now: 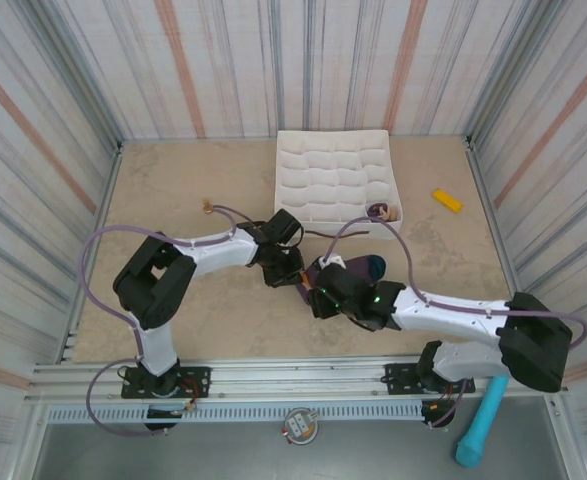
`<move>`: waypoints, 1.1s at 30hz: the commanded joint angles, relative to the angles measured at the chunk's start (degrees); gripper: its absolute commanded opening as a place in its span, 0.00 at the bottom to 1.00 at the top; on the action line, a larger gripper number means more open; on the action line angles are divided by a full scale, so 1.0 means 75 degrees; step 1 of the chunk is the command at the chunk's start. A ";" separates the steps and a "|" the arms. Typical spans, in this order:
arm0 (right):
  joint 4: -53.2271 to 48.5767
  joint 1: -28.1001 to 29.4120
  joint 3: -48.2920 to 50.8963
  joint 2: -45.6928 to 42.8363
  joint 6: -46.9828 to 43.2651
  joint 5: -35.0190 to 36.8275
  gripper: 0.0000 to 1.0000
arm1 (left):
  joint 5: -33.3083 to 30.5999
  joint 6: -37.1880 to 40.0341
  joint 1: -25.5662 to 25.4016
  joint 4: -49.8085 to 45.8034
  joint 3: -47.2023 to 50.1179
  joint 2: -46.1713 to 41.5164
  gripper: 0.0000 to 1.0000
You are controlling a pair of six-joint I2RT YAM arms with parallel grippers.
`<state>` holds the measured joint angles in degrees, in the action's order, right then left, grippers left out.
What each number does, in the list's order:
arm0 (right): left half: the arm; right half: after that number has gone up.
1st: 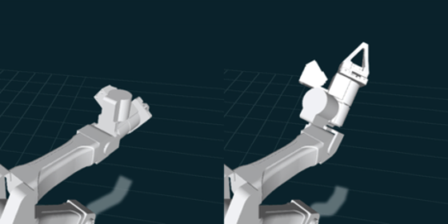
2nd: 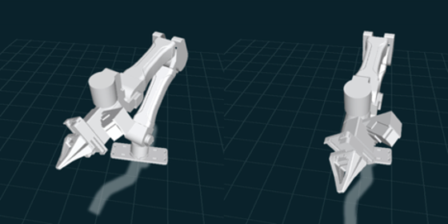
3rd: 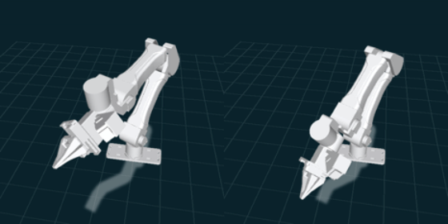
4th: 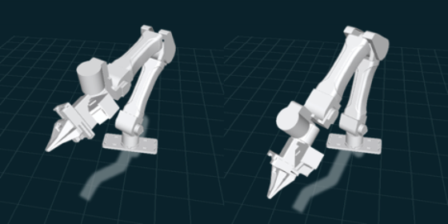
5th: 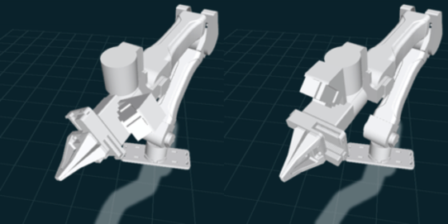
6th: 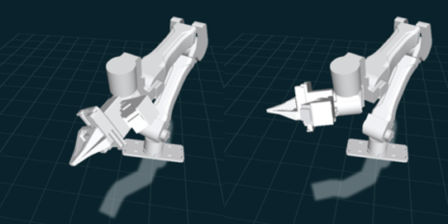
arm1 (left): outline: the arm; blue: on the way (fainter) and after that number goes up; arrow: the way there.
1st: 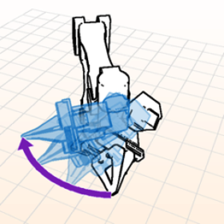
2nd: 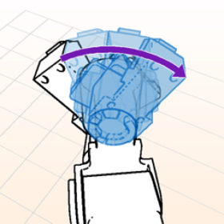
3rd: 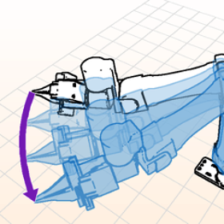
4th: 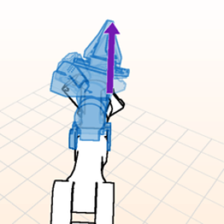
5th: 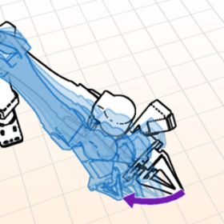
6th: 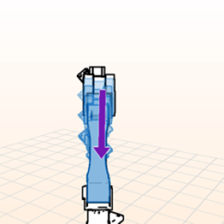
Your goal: Roll the socks
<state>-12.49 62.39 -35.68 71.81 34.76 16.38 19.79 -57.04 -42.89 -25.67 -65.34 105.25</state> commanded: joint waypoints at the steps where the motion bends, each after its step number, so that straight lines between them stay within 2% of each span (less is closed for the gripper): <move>1: 0.0332 0.0547 -0.0146 0.0559 -0.0892 0.1651 0.67 | 0.0298 -0.0057 0.0151 -0.0664 0.0087 -0.0217 0.00; 7: 0.0926 0.1116 -0.0488 0.1560 -0.1335 0.2218 0.64 | 0.0454 0.0042 0.0236 -0.0758 0.0082 -0.0139 0.00; 12: 0.1266 0.1209 -0.0747 0.2152 -0.1544 0.2392 0.62 | 0.0490 0.0066 0.0235 -0.0755 0.0111 -0.0123 0.00; 16: 0.1338 0.1188 -0.0899 0.2555 -0.1571 0.2532 0.53 | 0.0519 0.0059 0.0246 -0.0720 0.0157 -0.0116 0.00; 23: 0.1267 0.1232 -0.0688 0.2591 -0.1291 0.2595 0.45 | 0.0570 0.0109 0.0258 -0.0705 0.0157 -0.0054 0.00; 24: 0.1256 0.1232 -0.0637 0.2564 -0.1248 0.2594 0.43 | 0.0590 0.0115 0.0264 -0.0700 0.0158 -0.0042 0.00; 31: 0.1281 0.1240 -0.0437 0.2503 -0.1068 0.2327 0.07 | 0.0674 0.0091 0.0339 -0.0489 0.0266 -0.0104 0.01; 32: 0.1412 0.1186 -0.0349 0.2467 -0.1054 0.2080 0.05 | 0.0669 0.0090 0.0346 -0.0388 0.0307 -0.0149 0.07; 33: 0.1546 0.1077 -0.0243 0.2413 -0.0978 0.1760 0.03 | 0.0657 0.0065 0.0352 -0.0307 0.0352 -0.0219 0.18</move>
<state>-1.48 71.26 -39.92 91.00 25.47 33.23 24.47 -56.75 -40.82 -27.68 -64.45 105.12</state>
